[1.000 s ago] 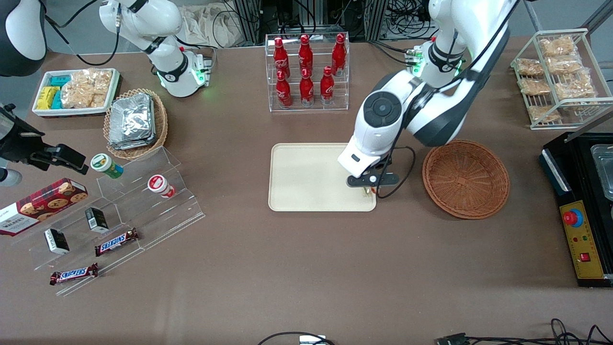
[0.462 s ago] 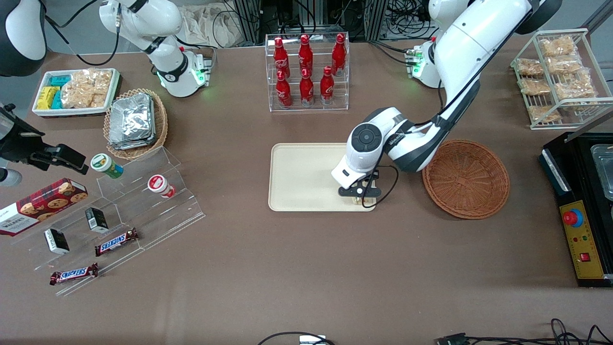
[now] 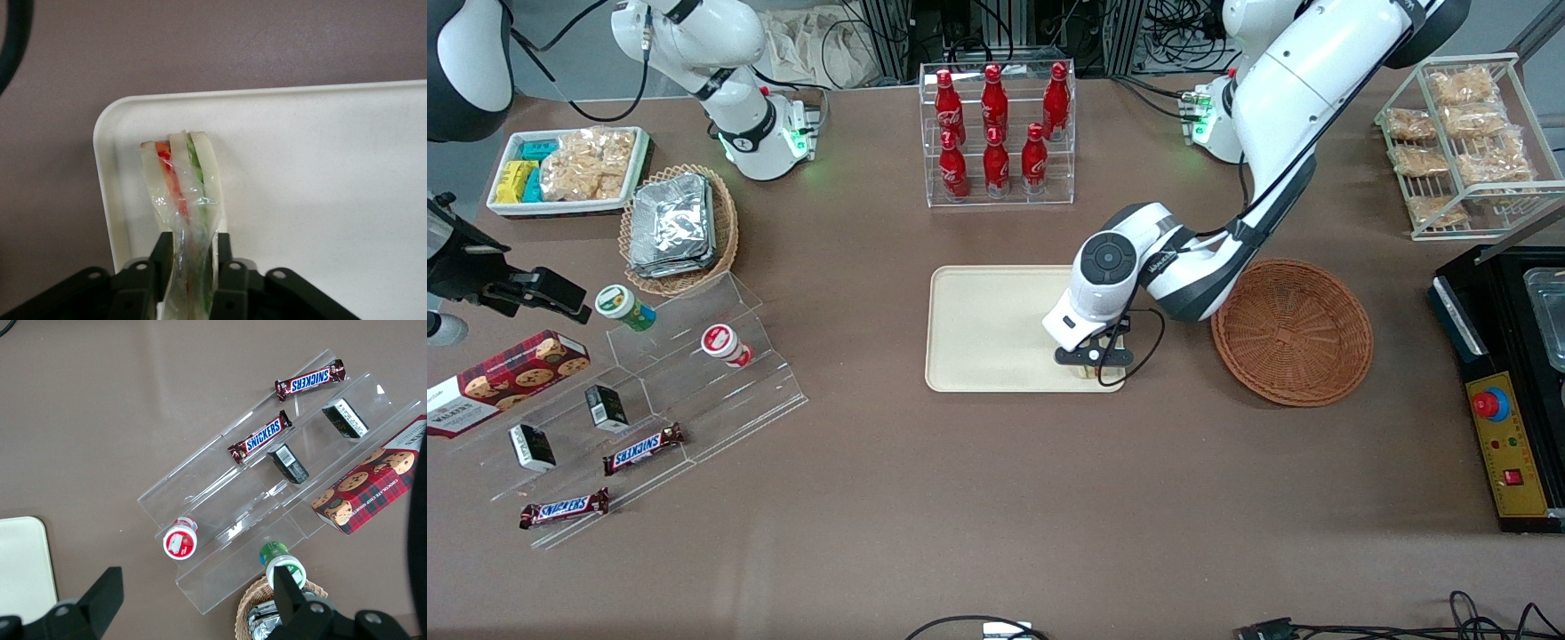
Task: Place sandwich from basket to tray
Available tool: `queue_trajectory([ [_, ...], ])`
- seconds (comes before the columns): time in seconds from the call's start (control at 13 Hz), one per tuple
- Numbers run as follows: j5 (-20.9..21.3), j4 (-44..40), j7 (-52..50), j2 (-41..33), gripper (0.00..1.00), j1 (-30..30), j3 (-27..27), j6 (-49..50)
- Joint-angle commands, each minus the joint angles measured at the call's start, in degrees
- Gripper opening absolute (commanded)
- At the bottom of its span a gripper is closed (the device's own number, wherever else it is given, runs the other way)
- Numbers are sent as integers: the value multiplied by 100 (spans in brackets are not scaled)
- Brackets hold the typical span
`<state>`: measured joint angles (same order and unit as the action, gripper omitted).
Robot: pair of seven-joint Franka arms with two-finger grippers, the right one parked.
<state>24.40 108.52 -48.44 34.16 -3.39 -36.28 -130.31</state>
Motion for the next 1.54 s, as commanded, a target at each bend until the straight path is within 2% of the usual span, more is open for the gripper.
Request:
queue_trajectory([
  [0.0, 100, -32, -131, -199, 100, 127, -72, 294],
  [0.15, 74, -286, -70, -357, 100, 146, -81, 654],
  [0.46, 13, -1261, -43, -831, 100, 146, -134, 2138],
  [0.62, -328, -1893, 35, -1033, 100, 154, -99, 2841],
  [0.69, -539, -2201, 401, -1165, 100, 163, -55, 3219],
  [0.77, -663, -2343, 953, -1366, 100, 163, 215, 3570],
  [0.92, -1468, -2205, 1964, -2094, 100, 146, 1215, 3653],
  [1.15, -2305, -1538, 3450, -2956, 100, 76, 2700, 3391],
  [1.31, -2475, -1115, 3806, -3458, 100, 23, 3292, 3275],
  [1.46, -2405, -1149, 3798, -3469, 100, 23, 3434, 3337],
])
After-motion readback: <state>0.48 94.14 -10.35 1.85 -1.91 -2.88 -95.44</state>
